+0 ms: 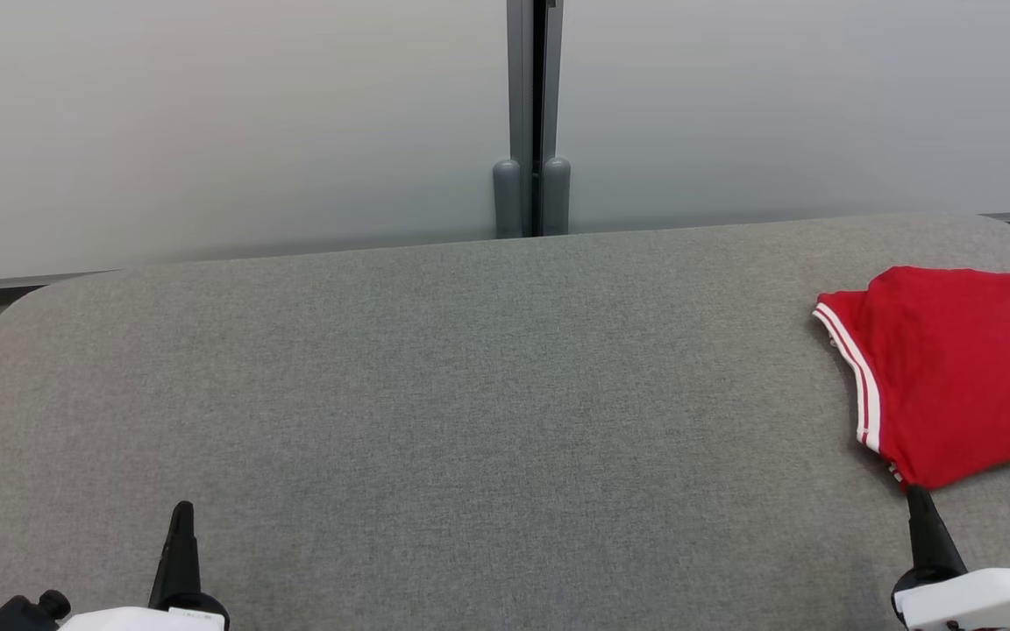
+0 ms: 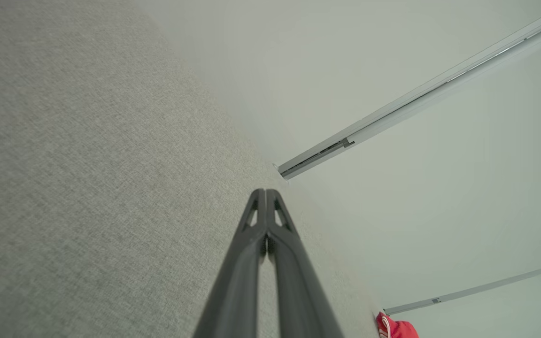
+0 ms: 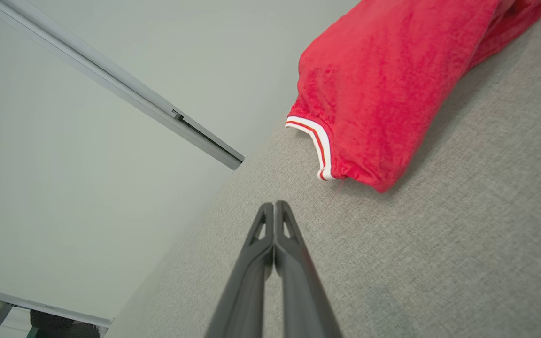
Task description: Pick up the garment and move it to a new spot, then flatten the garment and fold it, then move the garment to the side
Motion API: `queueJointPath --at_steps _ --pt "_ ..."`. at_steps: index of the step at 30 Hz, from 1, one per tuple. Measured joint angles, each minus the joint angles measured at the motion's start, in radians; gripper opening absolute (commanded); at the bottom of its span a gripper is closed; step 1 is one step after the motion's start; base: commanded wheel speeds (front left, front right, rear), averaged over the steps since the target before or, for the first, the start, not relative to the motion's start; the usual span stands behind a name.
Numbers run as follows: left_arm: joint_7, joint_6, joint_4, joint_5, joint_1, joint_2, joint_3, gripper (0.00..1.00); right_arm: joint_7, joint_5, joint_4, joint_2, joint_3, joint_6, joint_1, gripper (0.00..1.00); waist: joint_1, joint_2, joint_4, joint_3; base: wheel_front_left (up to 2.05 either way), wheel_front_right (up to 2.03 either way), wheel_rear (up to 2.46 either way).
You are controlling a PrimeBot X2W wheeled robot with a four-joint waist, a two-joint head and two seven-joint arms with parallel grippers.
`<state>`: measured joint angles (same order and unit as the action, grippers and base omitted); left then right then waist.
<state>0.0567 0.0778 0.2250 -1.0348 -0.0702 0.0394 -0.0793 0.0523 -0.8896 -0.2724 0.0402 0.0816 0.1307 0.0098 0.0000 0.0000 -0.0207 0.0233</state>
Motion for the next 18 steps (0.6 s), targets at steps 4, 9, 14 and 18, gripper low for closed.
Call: queueJointPath --at_steps 4,9,14,18 --pt "-0.014 0.001 0.002 -0.04 0.013 0.001 -0.002 0.0 -0.01 -0.052 0.001 0.0 0.002 0.0 -0.005 0.0 0.0 0.0 0.001 -0.001 0.0 0.0 0.0" --pt "-0.027 0.005 0.003 -0.09 0.025 0.002 -0.005 0.0 -0.026 -0.113 0.004 0.001 0.005 0.0 -0.017 0.0 0.0 0.0 0.002 -0.003 0.0 0.0 0.0" --pt "-0.045 0.011 0.005 -0.146 0.04 0.002 -0.007 0.0 -0.043 -0.182 0.005 0.001 0.008 0.0 -0.026 0.0 0.0 0.0 0.004 -0.005 0.0 0.0 0.0" --pt "-0.056 0.013 0.007 -0.179 0.056 0.002 -0.01 0.0 -0.052 -0.227 0.007 0.001 0.009 0.0 -0.036 0.0 0.0 0.0 0.005 -0.007 0.0 0.0 0.0"
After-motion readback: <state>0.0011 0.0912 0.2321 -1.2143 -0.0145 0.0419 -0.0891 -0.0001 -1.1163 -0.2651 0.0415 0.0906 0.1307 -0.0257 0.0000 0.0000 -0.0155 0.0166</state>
